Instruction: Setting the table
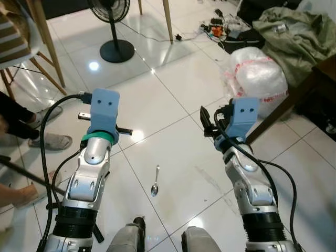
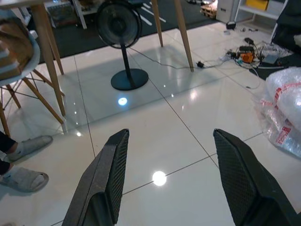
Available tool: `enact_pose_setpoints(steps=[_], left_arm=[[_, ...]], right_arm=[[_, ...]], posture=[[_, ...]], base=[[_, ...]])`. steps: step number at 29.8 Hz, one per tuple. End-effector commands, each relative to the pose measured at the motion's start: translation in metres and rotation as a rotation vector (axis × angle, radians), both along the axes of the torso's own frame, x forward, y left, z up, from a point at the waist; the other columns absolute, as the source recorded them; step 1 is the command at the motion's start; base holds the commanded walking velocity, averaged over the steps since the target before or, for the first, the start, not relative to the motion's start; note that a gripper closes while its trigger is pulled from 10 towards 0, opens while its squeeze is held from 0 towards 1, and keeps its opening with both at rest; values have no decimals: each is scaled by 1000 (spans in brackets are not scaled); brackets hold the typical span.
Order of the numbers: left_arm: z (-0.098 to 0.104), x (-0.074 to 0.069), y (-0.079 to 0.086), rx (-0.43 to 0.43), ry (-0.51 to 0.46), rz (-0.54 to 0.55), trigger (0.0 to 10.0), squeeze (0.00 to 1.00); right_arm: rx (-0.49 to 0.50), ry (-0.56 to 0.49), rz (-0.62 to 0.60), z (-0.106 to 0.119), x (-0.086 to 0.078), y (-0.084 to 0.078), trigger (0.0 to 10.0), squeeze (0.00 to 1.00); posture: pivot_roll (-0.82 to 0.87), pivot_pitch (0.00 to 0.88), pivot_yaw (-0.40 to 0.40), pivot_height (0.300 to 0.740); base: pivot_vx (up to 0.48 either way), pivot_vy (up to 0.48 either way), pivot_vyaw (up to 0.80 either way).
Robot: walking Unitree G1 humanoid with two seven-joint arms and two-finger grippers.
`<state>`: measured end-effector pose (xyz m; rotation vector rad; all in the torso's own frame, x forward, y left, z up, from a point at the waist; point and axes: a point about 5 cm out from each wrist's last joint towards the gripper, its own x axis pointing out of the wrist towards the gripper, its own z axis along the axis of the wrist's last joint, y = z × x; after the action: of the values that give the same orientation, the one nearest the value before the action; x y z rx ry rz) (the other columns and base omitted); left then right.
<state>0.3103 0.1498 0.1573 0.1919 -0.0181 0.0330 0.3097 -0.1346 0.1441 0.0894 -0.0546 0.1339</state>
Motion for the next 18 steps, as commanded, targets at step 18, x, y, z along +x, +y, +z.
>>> enact_pose_setpoints(steps=[18], left_arm=[[-7,-2,0,4,32,6,10000,0]], right_arm=[[-8,22,3,-5,-2,0,10000,0]], posture=[[-163,53,32,740]], base=[[0,0,0]])
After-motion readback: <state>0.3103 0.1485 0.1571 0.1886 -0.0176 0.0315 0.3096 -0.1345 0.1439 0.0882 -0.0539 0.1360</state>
